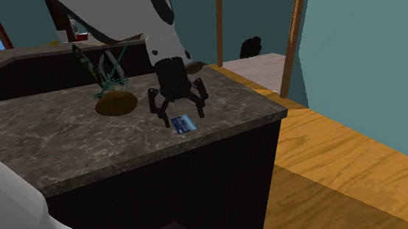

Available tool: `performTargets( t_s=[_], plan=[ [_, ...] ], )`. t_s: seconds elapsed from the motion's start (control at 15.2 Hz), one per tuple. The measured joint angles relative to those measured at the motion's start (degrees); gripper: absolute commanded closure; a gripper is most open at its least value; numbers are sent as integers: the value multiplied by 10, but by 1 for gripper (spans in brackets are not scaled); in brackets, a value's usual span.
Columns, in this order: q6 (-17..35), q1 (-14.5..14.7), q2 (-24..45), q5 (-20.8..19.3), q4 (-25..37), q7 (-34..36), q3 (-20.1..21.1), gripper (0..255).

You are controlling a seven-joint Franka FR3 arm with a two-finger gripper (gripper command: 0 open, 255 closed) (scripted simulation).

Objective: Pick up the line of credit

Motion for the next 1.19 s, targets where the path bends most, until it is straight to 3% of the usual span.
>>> performTargets(
  t_s=[0.07,0.13,0.79,1.19],
  plan=[
    [5,0,1,0,-4,2,0,0],
    [7,0,2,0,-5,2,0,255],
    [9,0,3,-1,-6,2,0,255],
    [-27,0,-6,0,23,-8,0,255]
  ],
)
